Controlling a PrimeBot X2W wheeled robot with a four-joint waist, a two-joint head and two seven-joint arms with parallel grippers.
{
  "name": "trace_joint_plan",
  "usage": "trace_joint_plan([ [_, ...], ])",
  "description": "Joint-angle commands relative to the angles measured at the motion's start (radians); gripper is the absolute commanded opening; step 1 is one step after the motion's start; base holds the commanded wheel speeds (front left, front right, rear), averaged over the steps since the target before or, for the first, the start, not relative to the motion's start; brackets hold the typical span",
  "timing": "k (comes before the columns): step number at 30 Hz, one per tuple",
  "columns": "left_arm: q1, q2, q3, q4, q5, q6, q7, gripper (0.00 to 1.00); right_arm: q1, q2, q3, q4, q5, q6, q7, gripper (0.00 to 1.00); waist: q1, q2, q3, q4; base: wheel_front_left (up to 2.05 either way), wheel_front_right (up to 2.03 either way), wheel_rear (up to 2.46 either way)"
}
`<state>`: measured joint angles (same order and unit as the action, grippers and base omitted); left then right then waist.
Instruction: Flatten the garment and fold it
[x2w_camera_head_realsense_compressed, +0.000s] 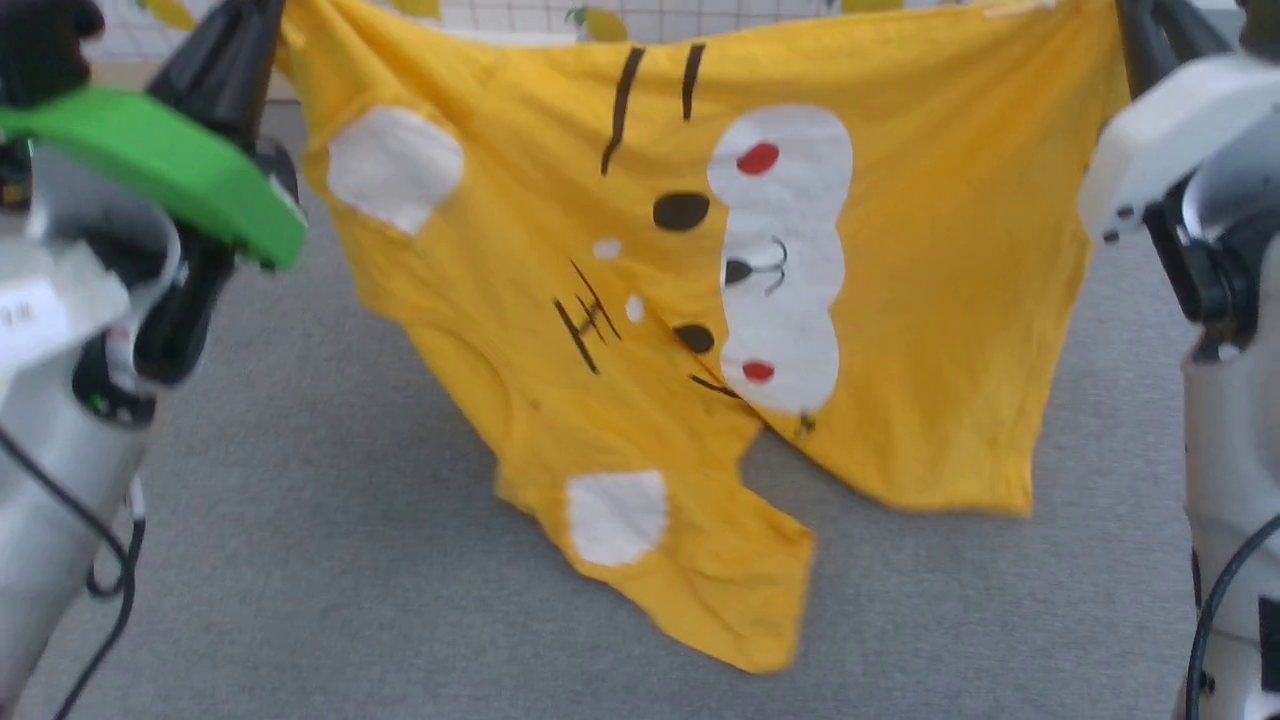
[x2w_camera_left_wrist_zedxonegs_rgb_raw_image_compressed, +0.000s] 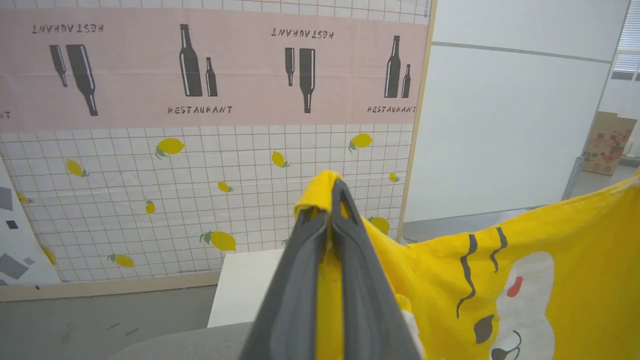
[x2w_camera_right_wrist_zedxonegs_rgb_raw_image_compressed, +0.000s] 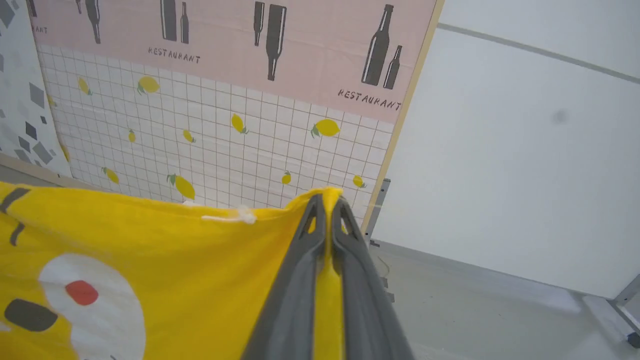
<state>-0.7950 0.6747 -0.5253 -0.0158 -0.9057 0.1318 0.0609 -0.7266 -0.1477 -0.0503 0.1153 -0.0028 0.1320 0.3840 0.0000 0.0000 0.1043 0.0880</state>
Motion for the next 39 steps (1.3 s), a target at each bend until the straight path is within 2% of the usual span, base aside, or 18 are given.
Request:
trace_joint_plan([
  [1, -0.056, -0.018, -0.003, 0.035, 0.010, -0.007, 0.009, 0.00, -0.042, 0.009, 0.005, 0.023, -0.013, -0.001, -0.016, 0.00, 0.0000, 0.0000, -0.047, -0.053, 0.00, 0.00, 0.00],
  [5, -0.207, -0.069, -0.004, 0.172, 0.020, -0.017, 0.037, 0.00, -0.158, 0.024, 0.010, 0.118, -0.055, -0.001, -0.042, 0.00, 0.0000, 0.0000, -0.058, -0.081, 0.00, 0.00, 0.00],
  [12, -0.447, -0.106, -0.006, 0.367, 0.094, -0.025, 0.026, 0.00, -0.354, 0.065, -0.018, 0.287, -0.147, -0.001, -0.098, 0.00, 0.0000, 0.0000, -0.043, -0.125, 0.00, 0.00, 0.00],
  [19, -0.551, -0.135, 0.004, 0.492, 0.085, -0.053, 0.026, 0.00, -0.467, 0.088, -0.046, 0.421, -0.226, -0.001, -0.104, 0.00, 0.0000, 0.0000, 0.013, -0.147, 0.00, 0.00, 0.00],
  [28, -0.657, -0.127, 0.027, 0.566, 0.088, -0.101, -0.027, 0.00, -0.574, 0.097, -0.057, 0.478, -0.259, -0.001, -0.126, 0.00, 0.0000, 0.0000, 0.172, -0.165, 0.00, 0.00, 0.00],
  [39, -0.800, -0.134, 0.079, 0.606, 0.106, -0.166, -0.220, 0.00, -0.692, 0.097, -0.076, 0.453, -0.333, -0.001, -0.242, 0.00, 0.0000, 0.0000, 0.366, -0.153, 0.00, 0.00, 0.00],
])
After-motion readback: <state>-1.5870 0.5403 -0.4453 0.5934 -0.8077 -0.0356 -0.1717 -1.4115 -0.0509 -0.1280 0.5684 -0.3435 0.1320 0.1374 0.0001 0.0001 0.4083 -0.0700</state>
